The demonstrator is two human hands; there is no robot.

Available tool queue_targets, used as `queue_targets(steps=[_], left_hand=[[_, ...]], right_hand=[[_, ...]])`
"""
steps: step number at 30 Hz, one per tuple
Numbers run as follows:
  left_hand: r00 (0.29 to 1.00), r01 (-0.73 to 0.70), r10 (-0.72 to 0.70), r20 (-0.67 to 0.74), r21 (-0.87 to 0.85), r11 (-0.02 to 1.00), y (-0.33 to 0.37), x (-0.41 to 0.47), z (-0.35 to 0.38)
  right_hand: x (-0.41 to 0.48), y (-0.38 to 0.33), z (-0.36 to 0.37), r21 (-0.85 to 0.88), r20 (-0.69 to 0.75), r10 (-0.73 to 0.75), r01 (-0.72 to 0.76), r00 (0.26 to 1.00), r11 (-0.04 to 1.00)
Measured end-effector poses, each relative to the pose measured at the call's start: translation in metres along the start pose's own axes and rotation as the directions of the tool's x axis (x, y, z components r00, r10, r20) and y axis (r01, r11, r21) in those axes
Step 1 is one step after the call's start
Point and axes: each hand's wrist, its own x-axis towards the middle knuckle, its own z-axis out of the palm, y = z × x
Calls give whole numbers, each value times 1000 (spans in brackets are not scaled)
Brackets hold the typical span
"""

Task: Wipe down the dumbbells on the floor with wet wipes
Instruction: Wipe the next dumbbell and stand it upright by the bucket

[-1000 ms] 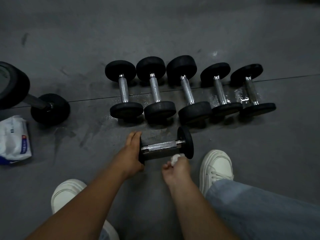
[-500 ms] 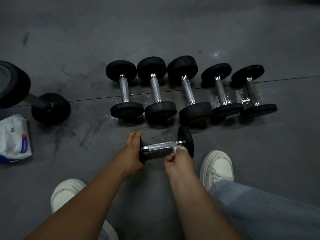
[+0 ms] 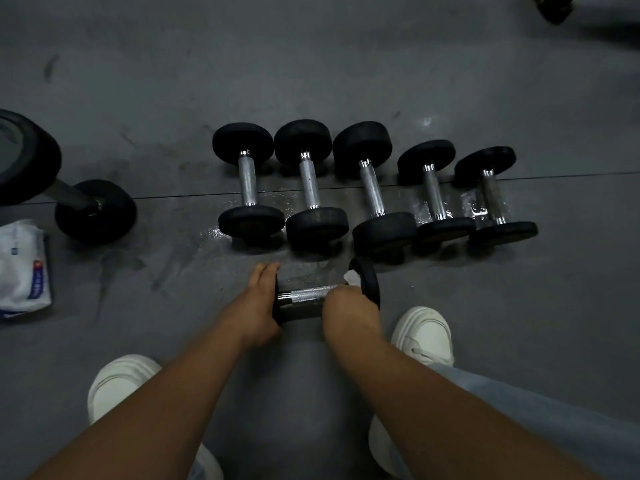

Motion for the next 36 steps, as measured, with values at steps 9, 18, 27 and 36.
queue_targets(steps=[9,18,27,36], left_hand=[[1000,3,-3,-3,29,1000,2,-3,-1],[999,31,-31,25,18,999,4,-1,-3],[999,21,-22,24,40,999,2,-1,-3],[999,26,-26,28,23,999,0,3,-3]], right_hand=[[11,-9,-22,-167,35,-12,18,999,986],[20,9,-13,-621,-58,-442,314,895,718],[14,32,-7,-704,-48,-531,349,846,619],[1,25,-6,-665,-65,-514,346,856,662]])
